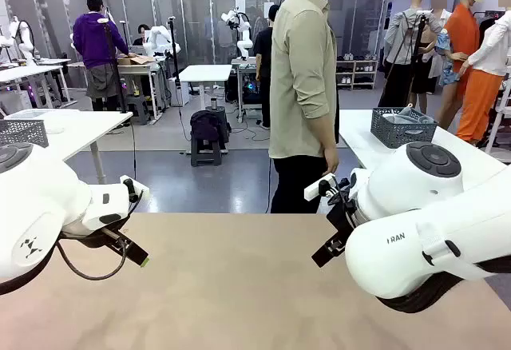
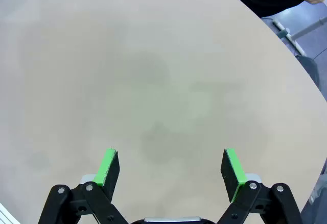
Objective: Fold the towels and place them in the basket.
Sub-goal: When a person lays out a Towel with hook on the table, fold it in half twice.
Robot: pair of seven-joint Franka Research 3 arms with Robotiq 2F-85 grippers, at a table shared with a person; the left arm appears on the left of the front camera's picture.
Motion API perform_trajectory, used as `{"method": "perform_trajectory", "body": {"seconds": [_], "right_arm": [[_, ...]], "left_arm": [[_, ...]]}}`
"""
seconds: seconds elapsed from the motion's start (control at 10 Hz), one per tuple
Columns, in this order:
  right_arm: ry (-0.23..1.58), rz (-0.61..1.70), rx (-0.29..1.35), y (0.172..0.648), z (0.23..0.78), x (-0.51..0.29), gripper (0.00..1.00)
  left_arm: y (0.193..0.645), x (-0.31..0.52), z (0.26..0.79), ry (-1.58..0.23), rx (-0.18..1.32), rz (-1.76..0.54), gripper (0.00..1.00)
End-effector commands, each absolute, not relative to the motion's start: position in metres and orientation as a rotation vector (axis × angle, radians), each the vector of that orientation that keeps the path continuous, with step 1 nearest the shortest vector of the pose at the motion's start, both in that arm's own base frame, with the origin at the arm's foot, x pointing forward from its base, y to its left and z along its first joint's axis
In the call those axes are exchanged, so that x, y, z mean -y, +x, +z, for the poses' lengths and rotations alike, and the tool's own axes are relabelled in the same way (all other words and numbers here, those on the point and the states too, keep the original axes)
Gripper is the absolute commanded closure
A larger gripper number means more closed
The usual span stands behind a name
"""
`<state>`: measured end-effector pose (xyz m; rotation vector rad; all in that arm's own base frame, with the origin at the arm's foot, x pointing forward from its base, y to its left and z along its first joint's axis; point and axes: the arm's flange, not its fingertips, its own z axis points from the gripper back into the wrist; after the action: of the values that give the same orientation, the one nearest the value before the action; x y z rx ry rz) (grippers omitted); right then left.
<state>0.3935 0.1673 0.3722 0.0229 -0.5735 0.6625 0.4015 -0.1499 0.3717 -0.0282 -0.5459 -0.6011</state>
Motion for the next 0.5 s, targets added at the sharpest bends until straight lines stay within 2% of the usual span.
{"method": "perform_trajectory", "body": {"seconds": [0.0,0.4], "right_arm": [[0.023,0.662,0.573,0.3935,0.3721,-0.1673,0.0],[0.023,0.662,0.573,0.3935,0.3721,-0.1673,0.0]], "left_arm": [[0.4015,0.1501,0.3717,-0.028,0.546,-0.601,0.0],[0.4015,0.1501,0.3717,-0.028,0.546,-0.601,0.0]]}}
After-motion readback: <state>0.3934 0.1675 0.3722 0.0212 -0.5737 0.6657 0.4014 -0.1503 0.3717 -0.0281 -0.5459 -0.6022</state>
